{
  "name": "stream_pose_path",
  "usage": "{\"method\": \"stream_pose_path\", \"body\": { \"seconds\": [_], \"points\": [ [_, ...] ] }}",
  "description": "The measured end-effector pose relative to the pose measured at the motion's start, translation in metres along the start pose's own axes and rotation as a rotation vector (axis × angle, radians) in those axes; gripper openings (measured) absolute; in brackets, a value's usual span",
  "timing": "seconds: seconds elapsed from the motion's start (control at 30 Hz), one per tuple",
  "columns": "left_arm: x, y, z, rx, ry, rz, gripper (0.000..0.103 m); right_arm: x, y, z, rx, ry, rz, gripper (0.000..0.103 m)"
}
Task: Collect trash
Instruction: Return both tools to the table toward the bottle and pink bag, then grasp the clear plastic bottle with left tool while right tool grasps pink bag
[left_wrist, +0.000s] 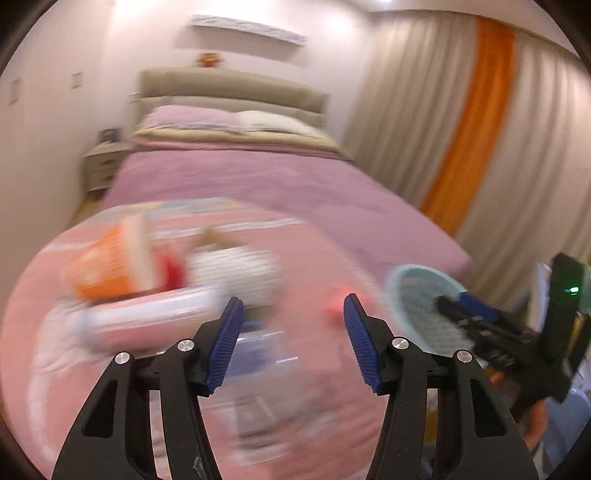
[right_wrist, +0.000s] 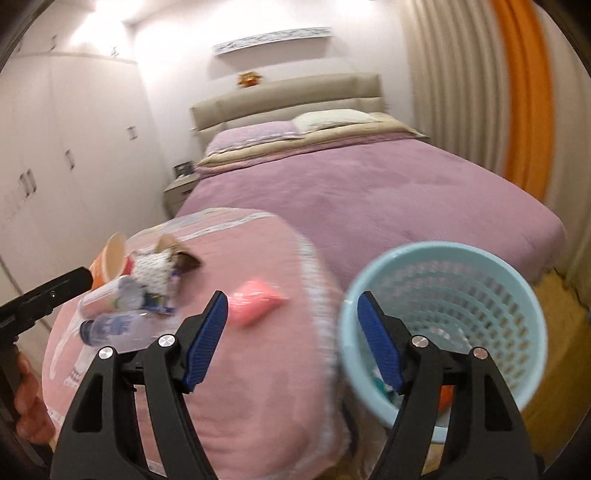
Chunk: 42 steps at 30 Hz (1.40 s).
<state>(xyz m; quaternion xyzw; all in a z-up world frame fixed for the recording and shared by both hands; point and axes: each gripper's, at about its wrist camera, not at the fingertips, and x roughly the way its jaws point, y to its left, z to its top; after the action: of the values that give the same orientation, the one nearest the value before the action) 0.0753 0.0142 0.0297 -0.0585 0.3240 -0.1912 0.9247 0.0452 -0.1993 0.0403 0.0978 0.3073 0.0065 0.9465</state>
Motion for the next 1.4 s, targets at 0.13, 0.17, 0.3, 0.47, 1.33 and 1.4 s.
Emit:
{"method": "stream_pose_path", "body": {
  "seconds": [0.13, 0.17, 0.3, 0.47, 1.33, 1.4],
  "points": [
    [-0.009, 0.059, -0.006, -0.102, 0.022, 0.087, 0.054, 0.022, 0.023, 0.002, -0.013, 0.045, 0.040, 0.064],
    [-0.010, 0.073, -0.007, -0.116, 0.024, 0.117, 0.054, 0.029, 0.028, 0.002, -0.014, 0.059, 0.047, 0.063],
    [-0.004, 0.108, -0.010, -0.146, 0.066, 0.145, 0.054, 0.057, 0.040, 0.002, -0.010, 0.116, 0.044, 0.055],
    [0.013, 0.123, -0.014, -0.147, 0.126, 0.077, 0.054, 0.081, 0.039, -0.003, 0.021, 0.189, 0.051, 0.048],
    [0.030, 0.037, -0.035, 0.151, 0.285, -0.131, 0.078, 0.123, 0.033, 0.006, 0.081, 0.286, 0.067, 0.059],
    [0.044, 0.025, -0.034, 0.193, 0.320, -0.114, 0.078, 0.125, 0.032, 0.008, 0.090, 0.289, 0.066, 0.059]
  ]
}}
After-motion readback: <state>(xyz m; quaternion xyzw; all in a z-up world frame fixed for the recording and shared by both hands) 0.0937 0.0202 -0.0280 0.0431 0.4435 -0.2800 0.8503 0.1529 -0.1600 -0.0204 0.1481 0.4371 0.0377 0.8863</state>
